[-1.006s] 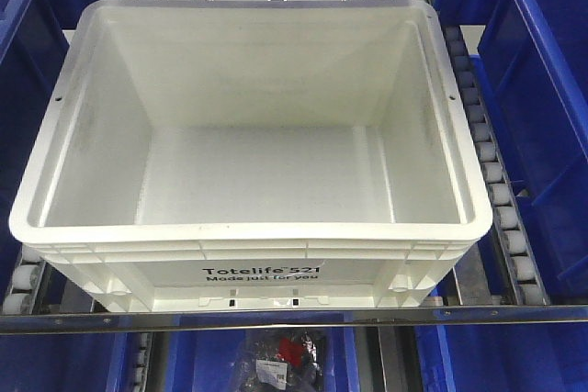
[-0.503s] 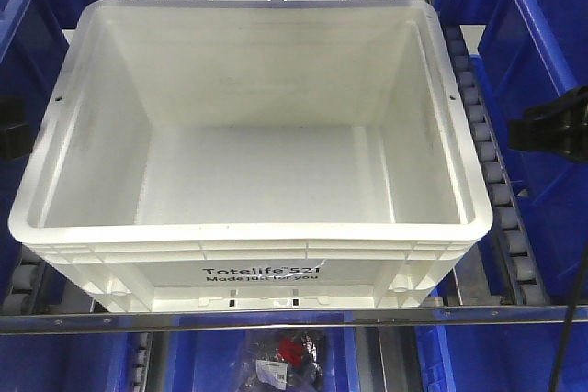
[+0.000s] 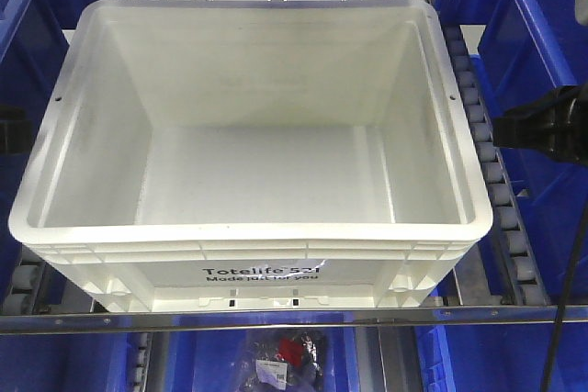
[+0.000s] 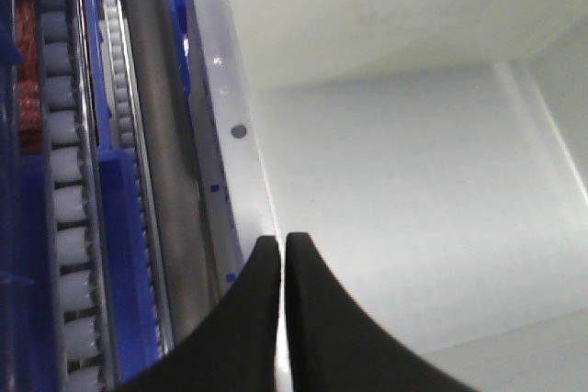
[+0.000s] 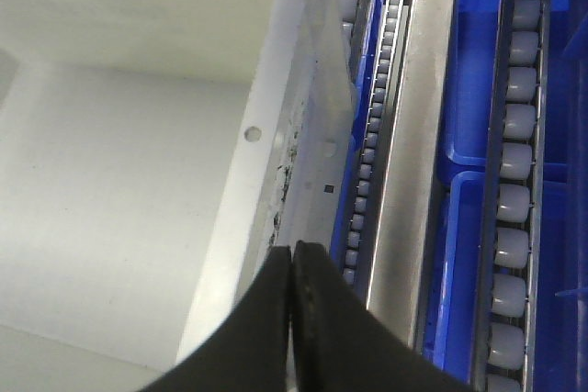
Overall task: Move bin from left to right shelf
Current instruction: 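Lower both grippers onto the tote's side rims, one on each side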
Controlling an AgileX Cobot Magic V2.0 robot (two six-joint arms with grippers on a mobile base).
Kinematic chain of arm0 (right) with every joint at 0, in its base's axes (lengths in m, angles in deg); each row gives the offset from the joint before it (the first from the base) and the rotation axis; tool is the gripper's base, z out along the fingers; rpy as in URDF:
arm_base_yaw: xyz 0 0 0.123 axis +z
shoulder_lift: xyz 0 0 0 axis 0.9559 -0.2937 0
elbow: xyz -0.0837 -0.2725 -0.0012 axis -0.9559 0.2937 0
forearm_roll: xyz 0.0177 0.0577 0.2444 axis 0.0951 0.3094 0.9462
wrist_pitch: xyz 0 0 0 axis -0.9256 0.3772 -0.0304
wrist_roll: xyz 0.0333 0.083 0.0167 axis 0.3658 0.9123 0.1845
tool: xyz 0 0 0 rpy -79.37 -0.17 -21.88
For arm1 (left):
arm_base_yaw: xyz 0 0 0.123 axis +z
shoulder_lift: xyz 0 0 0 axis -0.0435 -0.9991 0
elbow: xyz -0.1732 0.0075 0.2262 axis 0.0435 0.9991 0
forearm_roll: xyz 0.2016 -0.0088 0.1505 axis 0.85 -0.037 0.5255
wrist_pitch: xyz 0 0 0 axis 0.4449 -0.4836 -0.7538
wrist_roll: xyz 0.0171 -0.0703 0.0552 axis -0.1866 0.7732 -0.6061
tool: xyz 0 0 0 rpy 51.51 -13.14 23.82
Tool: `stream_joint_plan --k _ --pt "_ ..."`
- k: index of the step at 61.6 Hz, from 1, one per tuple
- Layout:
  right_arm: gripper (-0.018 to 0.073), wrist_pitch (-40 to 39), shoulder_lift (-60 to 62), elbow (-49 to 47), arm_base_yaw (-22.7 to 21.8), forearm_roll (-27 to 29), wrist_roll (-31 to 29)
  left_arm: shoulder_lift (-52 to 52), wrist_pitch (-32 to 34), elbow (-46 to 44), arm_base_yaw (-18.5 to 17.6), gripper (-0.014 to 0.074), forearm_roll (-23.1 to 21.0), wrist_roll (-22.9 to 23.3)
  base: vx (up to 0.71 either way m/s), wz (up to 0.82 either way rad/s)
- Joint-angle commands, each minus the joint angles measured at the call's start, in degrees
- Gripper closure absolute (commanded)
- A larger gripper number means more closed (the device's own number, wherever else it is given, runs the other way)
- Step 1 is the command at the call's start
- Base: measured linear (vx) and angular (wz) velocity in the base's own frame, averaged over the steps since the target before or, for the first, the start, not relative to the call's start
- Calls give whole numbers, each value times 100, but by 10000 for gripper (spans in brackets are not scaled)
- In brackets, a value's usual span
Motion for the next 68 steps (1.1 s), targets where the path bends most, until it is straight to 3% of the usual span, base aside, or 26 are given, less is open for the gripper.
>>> stream_joint_plan --k 1,23,32,41,57,61,68 --pt "566 -339 58 -205 -13 65 -91 -193 -46 -413 -26 598 87 170 0 0" --pt "559 -428 58 -205 -13 51 -91 -527 -88 -487 -26 591 107 224 0 0" --pt "491 -422 58 -205 -13 157 -91 -527 -88 -487 -26 549 111 224 0 0" --pt "323 -422 58 -205 -13 218 -97 -527 -54 -487 -26 421 125 219 0 0" --pt "-117 -434 58 -205 -13 213 -72 -527 0 -487 -26 78 112 219 0 0" --pt "-168 -450 58 -205 -13 206 -72 -527 0 -487 -26 33 112 224 0 0" --pt "-166 -477 58 -205 -13 202 -77 -527 0 -487 -26 17 112 224 0 0"
